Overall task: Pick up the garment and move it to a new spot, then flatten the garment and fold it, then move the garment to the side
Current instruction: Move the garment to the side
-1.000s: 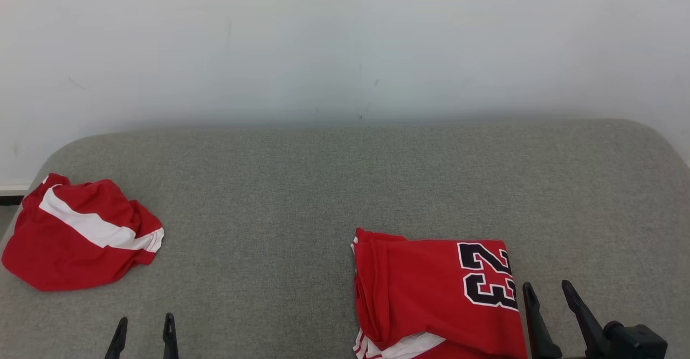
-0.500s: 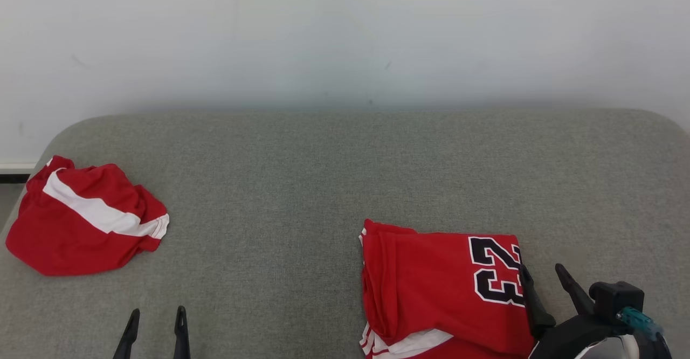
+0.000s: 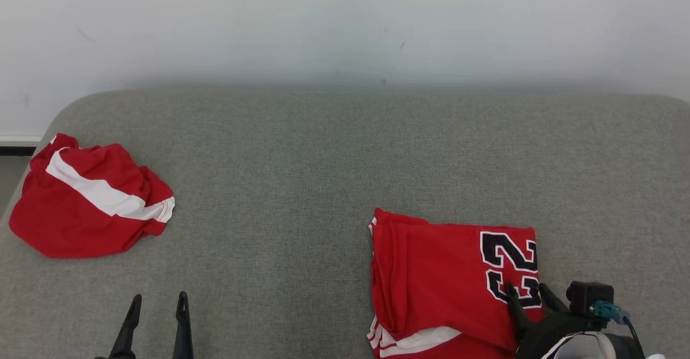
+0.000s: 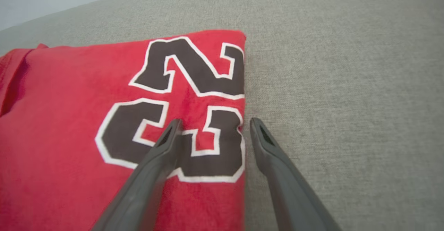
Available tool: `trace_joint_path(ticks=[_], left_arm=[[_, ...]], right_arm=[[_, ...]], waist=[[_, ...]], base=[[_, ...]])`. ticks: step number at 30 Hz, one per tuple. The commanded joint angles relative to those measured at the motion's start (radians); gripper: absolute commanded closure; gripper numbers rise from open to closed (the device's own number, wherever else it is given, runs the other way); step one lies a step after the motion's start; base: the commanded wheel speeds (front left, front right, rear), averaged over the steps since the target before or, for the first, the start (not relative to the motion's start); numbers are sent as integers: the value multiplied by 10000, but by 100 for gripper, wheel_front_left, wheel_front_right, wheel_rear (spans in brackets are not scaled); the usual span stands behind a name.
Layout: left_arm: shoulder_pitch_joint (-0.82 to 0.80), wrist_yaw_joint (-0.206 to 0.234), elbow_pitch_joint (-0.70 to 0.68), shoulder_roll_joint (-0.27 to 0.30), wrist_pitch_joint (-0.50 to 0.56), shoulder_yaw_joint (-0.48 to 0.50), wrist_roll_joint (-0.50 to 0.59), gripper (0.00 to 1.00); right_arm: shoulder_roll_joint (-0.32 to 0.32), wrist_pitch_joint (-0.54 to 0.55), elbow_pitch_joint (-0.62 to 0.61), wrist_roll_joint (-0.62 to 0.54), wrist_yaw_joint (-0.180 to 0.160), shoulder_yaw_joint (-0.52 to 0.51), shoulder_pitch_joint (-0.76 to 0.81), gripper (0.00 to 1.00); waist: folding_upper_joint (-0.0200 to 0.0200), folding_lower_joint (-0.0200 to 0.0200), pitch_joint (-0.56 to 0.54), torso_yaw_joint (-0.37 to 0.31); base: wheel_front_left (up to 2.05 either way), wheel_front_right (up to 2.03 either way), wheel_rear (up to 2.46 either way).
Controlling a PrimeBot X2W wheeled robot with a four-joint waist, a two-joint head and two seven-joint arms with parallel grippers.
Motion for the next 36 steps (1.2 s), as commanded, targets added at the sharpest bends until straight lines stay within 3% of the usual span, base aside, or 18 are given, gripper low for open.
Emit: trace_joint_path(ticks=[1, 2, 3, 4, 5, 6, 7, 14, 23, 29, 36], left_arm=[[-120, -16, 25, 32, -31, -1, -3, 0], [-143, -17, 27, 30, -31, -4, -1, 0], [-167, -17, 26, 29, -31, 3, -3, 0], [-179, -16, 22, 27, -31, 16, -13, 0], [-183, -11, 15, 24, -31, 25, -20, 0], [-183, -11, 15, 24, -31, 25, -20, 0], [-193, -7, 7, 19, -31, 37, -27, 0], [-467, -8, -100, -7, -31, 9, -74, 0], [-1283, -30, -854, -37, -30, -152, -55, 0], [-1815, -57, -1526, 108, -30, -160, 43, 0], [-2245, -52, -2157, 698, -31, -272, 246, 0]], right_arm=[[10, 16, 381, 88, -26, 76, -158, 0], [33, 8, 595, 137, -27, 161, -248, 0], [72, -8, 784, 231, -27, 228, -323, 7], [109, 3, 962, 315, -27, 275, -381, 55], [140, 44, 1126, 403, -27, 330, -465, 90], [140, 44, 1126, 403, -27, 330, -465, 90], [142, 33, 1241, 458, -27, 394, -564, 100], [-175, -164, 1352, 813, -27, 997, -1854, 100], [-1245, -165, 1303, 1183, -27, 1297, -4371, 100], [-2199, -175, 1281, 1344, -27, 1438, -5848, 100], [-3204, -348, 1129, 1613, -27, 1505, -7141, 100]], waist=[[-2, -1, 57, 12], [-2, -1, 82, 11], [-2, -1, 104, 10], [-2, -1, 135, -1], [-2, -1, 167, -16], [-2, -1, 167, -16], [-2, -1, 210, -30], [-2, -1, 773, -124], [-2, -1, 2494, -382], [-2, -1, 3796, -964], [-2, -1, 5058, -2050]], base=[[0, 0, 0], [0, 0, 0], [0, 0, 0], [0, 0, 0], [0, 0, 0], [0, 0, 0], [0, 0, 0], [0, 0, 0], [0, 0, 0], [0, 0, 0], [0, 0, 0]])
